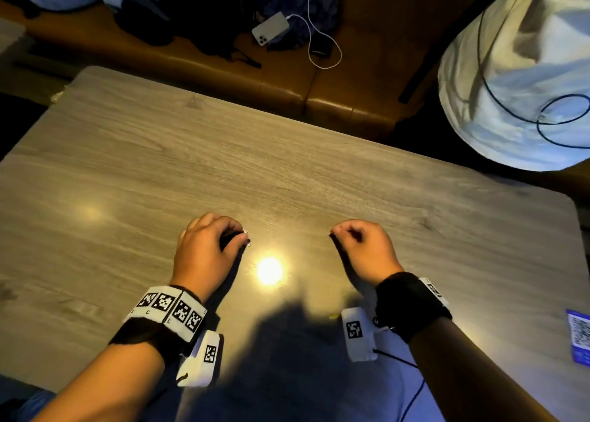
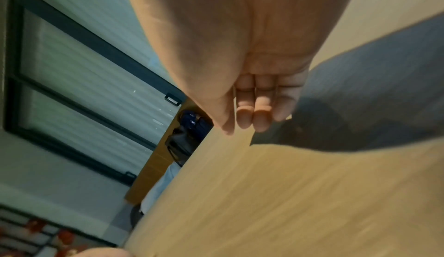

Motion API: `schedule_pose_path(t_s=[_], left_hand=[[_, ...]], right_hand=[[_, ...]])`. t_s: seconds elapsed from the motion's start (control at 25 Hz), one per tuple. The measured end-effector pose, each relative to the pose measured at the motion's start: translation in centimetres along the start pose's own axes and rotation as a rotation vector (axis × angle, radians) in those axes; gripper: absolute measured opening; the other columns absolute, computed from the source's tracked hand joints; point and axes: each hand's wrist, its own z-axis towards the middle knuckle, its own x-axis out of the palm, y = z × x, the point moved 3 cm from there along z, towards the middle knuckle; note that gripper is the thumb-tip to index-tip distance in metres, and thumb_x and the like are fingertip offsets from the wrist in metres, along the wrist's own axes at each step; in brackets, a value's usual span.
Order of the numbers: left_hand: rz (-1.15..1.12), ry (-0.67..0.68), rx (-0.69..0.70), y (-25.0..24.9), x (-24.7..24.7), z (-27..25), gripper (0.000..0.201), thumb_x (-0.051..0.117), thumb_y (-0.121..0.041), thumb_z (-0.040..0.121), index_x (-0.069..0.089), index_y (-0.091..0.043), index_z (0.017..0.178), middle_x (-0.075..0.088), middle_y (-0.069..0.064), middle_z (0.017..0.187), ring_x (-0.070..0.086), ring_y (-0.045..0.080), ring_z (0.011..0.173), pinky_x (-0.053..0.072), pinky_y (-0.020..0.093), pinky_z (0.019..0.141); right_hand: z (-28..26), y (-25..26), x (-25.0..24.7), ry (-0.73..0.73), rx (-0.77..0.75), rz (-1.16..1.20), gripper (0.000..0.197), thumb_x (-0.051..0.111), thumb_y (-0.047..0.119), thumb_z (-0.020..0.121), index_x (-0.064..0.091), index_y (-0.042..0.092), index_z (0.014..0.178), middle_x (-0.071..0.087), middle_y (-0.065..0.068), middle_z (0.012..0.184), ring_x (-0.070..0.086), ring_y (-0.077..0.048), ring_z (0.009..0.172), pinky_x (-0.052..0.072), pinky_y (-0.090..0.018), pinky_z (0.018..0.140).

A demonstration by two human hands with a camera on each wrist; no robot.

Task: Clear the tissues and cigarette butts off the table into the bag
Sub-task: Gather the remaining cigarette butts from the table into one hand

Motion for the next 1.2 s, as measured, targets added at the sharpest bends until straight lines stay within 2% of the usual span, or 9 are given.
schedule_pose_path(t_s=[0.08, 0.24, 0.32, 0.4, 0.52, 0.72, 0.96, 1.08, 1.2], left_hand=[[-0.048, 0.111, 0.122, -3.2, 1.4, -2.5, 0.016, 0.07, -0.046, 0.082, 0.068, -0.033, 0.091, 0.061, -0.016, 0.093, 0.06, 0.014, 0.096, 0.05, 0.04, 0.085], [0.022, 0.352, 0.311, -9.3, 6.2, -7.6, 0.034, 0.062, -0.063, 0.079, 0.065, -0.038, 0.102, 0.06, -0.018, 0.101, 0.057, 0.008, 0.099, 0.047, 0.032, 0.087], [0.099, 0.399, 0.322, -10.9, 8.6, -9.4, 0.04, 0.058, -0.067, 0.078, 0.063, -0.039, 0.106, 0.059, -0.018, 0.104, 0.054, 0.007, 0.101, 0.044, 0.029, 0.087], [0.133, 0.411, 0.294, -11.4, 10.0, -10.3, 0.031, 0.06, -0.06, 0.082, 0.062, -0.037, 0.102, 0.057, -0.017, 0.101, 0.054, 0.009, 0.099, 0.04, 0.026, 0.082], [0.15, 0.378, 0.271, -11.3, 10.4, -10.6, 0.014, 0.059, -0.048, 0.088, 0.058, -0.034, 0.088, 0.053, -0.016, 0.091, 0.053, 0.011, 0.091, 0.036, 0.026, 0.076], [0.072, 0.252, 0.188, -8.9, 8.0, -9.7, 0.009, 0.06, -0.039, 0.091, 0.054, -0.035, 0.086, 0.051, -0.017, 0.091, 0.053, 0.01, 0.087, 0.044, 0.031, 0.078], [0.033, -0.019, -0.088, -1.1, 2.1, -2.9, 0.009, 0.068, -0.028, 0.088, 0.061, -0.026, 0.083, 0.058, -0.003, 0.091, 0.06, 0.025, 0.087, 0.044, 0.036, 0.073], [0.073, -0.073, -0.147, 1.4, 0.7, 0.8, 0.008, 0.066, -0.029, 0.089, 0.062, -0.024, 0.084, 0.061, 0.002, 0.094, 0.06, 0.03, 0.09, 0.045, 0.039, 0.076], [0.115, -0.06, -0.176, 2.6, 0.3, 3.4, 0.01, 0.067, -0.031, 0.087, 0.062, -0.025, 0.081, 0.061, 0.001, 0.092, 0.059, 0.028, 0.09, 0.046, 0.038, 0.075]], right_hand=[[-0.4, -1.7, -2.3, -0.048, -0.003, -0.101, 0.016, 0.063, 0.025, 0.092, 0.072, 0.023, 0.079, 0.071, 0.012, 0.079, 0.064, 0.0, 0.075, 0.042, -0.011, 0.064], [-1.8, -3.7, -3.7, 0.047, -0.039, -0.35, 0.018, 0.061, 0.026, 0.091, 0.071, 0.02, 0.077, 0.067, 0.004, 0.081, 0.06, -0.013, 0.076, 0.047, -0.028, 0.069], [-2.7, -4.2, -3.7, 0.076, -0.045, -0.369, 0.017, 0.06, 0.025, 0.09, 0.072, 0.022, 0.079, 0.065, 0.004, 0.086, 0.059, -0.014, 0.079, 0.048, -0.03, 0.073], [-3.5, -4.8, -3.4, 0.077, -0.06, -0.363, 0.018, 0.058, 0.023, 0.09, 0.071, 0.022, 0.077, 0.061, 0.005, 0.086, 0.058, -0.014, 0.078, 0.049, -0.032, 0.074], [-4.4, -5.2, -2.8, 0.082, -0.096, -0.361, 0.02, 0.055, 0.024, 0.091, 0.07, 0.022, 0.078, 0.06, 0.005, 0.085, 0.059, -0.015, 0.079, 0.049, -0.033, 0.073], [-5.6, -4.5, -1.5, 0.121, -0.126, -0.41, 0.021, 0.051, 0.026, 0.092, 0.07, 0.022, 0.085, 0.059, 0.002, 0.09, 0.059, -0.02, 0.083, 0.046, -0.033, 0.071], [-5.4, -0.7, 3.2, 0.183, -0.178, -0.371, 0.016, 0.059, 0.034, 0.09, 0.07, 0.023, 0.094, 0.06, 0.004, 0.095, 0.059, -0.018, 0.088, 0.048, -0.032, 0.076], [-4.5, 1.6, 5.8, 0.238, -0.21, -0.358, 0.016, 0.056, 0.032, 0.092, 0.069, 0.023, 0.094, 0.06, 0.003, 0.096, 0.059, -0.02, 0.09, 0.05, -0.036, 0.078], [-3.5, 3.1, 7.9, 0.272, -0.264, -0.375, 0.016, 0.055, 0.029, 0.091, 0.069, 0.021, 0.093, 0.061, 0.0, 0.096, 0.058, -0.023, 0.09, 0.048, -0.036, 0.077]])
